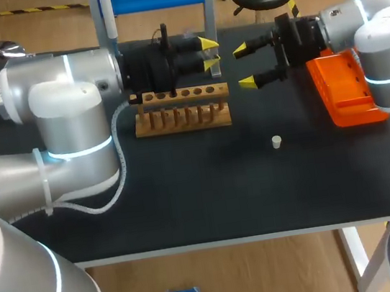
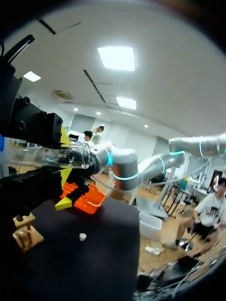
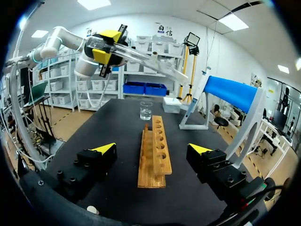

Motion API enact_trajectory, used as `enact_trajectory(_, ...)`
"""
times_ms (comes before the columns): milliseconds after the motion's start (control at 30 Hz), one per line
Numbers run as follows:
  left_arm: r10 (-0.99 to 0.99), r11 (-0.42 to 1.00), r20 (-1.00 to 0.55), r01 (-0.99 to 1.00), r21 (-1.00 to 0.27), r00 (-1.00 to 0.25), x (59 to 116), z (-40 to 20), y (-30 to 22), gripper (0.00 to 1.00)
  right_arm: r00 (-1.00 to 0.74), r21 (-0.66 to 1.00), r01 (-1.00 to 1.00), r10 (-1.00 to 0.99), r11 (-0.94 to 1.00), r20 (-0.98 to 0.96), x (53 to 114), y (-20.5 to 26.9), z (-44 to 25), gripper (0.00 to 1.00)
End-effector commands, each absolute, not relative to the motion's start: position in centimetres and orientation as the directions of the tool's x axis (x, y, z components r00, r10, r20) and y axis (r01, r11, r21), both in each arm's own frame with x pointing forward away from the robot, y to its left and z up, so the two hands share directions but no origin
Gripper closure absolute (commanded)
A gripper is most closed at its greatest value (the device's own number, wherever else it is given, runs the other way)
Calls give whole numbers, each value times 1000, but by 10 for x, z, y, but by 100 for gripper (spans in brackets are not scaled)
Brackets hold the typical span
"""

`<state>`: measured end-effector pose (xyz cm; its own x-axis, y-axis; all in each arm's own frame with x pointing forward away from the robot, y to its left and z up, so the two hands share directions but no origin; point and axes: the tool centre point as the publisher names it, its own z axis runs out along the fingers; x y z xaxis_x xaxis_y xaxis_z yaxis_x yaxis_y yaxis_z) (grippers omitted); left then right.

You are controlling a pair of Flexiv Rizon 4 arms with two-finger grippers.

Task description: Invert the test tube, pick up the pipette, mount the tip to pipette, aspirate from beaker and dispense into the tube, eject the tip, return the pipette, and cap with the stopper.

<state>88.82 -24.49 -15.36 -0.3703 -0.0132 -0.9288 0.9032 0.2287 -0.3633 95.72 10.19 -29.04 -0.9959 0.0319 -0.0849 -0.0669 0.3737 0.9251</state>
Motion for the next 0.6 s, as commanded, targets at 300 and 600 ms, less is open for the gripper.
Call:
enact_trajectory(300, -82, 187, -794, 773, -606, -602, 896, -145, -243, 100, -996, 925, -67, 28, 374, -84, 958, 101, -290, 0)
enact_trajectory(600, -82, 187, -794, 773, -606, -602, 896, -145, -243, 100, -996, 925, -67, 28, 374, -84, 958, 101, -290, 0)
